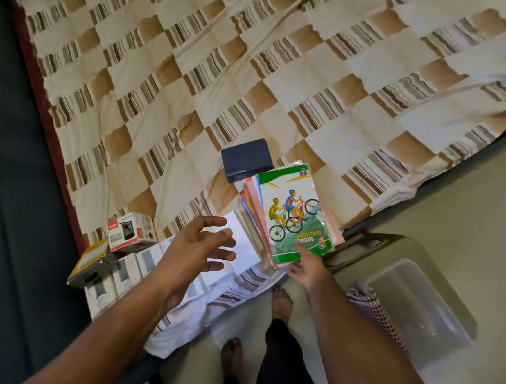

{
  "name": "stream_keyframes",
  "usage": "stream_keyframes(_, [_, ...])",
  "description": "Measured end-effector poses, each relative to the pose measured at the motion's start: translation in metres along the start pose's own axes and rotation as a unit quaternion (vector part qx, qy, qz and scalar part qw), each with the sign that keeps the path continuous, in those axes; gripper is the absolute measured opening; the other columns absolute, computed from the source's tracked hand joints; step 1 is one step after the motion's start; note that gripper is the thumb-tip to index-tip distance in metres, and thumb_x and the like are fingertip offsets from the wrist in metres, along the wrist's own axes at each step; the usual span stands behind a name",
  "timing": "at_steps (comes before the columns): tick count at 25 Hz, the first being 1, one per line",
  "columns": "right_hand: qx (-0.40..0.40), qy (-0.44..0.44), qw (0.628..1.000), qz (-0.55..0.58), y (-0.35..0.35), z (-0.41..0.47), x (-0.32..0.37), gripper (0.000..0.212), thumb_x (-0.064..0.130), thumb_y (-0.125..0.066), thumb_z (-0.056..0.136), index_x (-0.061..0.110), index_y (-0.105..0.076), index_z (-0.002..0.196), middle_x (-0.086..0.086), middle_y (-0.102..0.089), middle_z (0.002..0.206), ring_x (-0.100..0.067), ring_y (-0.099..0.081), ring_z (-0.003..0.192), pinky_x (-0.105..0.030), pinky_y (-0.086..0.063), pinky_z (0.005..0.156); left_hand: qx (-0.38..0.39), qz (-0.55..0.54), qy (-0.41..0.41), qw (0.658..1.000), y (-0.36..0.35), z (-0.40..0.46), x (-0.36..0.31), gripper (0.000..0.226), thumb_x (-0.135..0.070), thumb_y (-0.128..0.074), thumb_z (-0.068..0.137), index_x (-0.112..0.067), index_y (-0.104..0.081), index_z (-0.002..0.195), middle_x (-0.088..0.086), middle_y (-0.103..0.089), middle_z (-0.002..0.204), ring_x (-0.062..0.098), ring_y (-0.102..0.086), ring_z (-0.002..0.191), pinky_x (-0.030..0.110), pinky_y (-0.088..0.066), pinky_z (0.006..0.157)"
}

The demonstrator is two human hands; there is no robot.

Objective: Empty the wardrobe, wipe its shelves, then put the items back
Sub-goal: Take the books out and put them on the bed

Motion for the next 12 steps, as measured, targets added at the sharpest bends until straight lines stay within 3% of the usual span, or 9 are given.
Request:
stream_keyframes(2, [0.009,-0.004,0.998,-0.054,0.010,-0.020,0.001,0.045,0.025,-0.064,0.098,0.002,-0.051,0.134,-0.014,-0.062,0.108,-0.030,-0.061,0.099,-0.042,-0.047,0.096,0.014,0.009,-0.017,1.000,-0.008,-0.007,-0.005,0.021,-0.023,-0.064,0.097,-0.019,-0.064,0.118,0.009,-0.077,0.099,0.028,-0.075,0.090,0.035,-0.057,0.077])
stream_keyframes(5, [0.035,0.065,0.993,-0.094,0.038,-0.065,0.007,0.040,0.028,-0.055,0.102,0.007,-0.051,0.135,-0.019,-0.059,0.130,-0.030,-0.060,0.114,-0.040,-0.047,0.094,0.053,0.029,-0.066,0.996,-0.026,-0.029,-0.011,0.021,-0.025,-0.062,0.098,-0.017,-0.065,0.117,0.008,-0.077,0.099,0.027,-0.075,0.090,0.031,-0.058,0.074])
stream_keyframes(9, [0.034,0.182,0.982,-0.047,0.120,-0.140,-0.008,0.016,0.022,-0.056,0.101,0.015,-0.059,0.114,-0.015,-0.067,0.119,-0.026,-0.067,0.099,-0.038,-0.053,0.092,0.152,0.073,-0.133,0.977,-0.059,-0.073,-0.004,0.021,-0.022,-0.060,0.098,-0.013,-0.066,0.116,0.013,-0.076,0.103,0.030,-0.074,0.091,0.035,-0.057,0.079])
stream_keyframes(12, [-0.017,0.254,0.967,0.007,0.215,-0.210,-0.065,0.020,0.022,-0.057,0.100,0.013,-0.058,0.118,-0.012,-0.070,0.112,-0.029,-0.069,0.103,-0.034,-0.054,0.086,0.259,0.106,-0.168,0.945,-0.095,-0.124,0.024,0.022,-0.016,-0.059,0.097,-0.007,-0.065,0.116,0.018,-0.074,0.104,0.030,-0.072,0.086,0.037,-0.056,0.080])
Point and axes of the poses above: each hand's wrist, its own z-axis towards the middle knuckle, its own y-axis out of the back of the hand, x = y × z, the point moved 2 cm from there along z, towards the middle knuckle
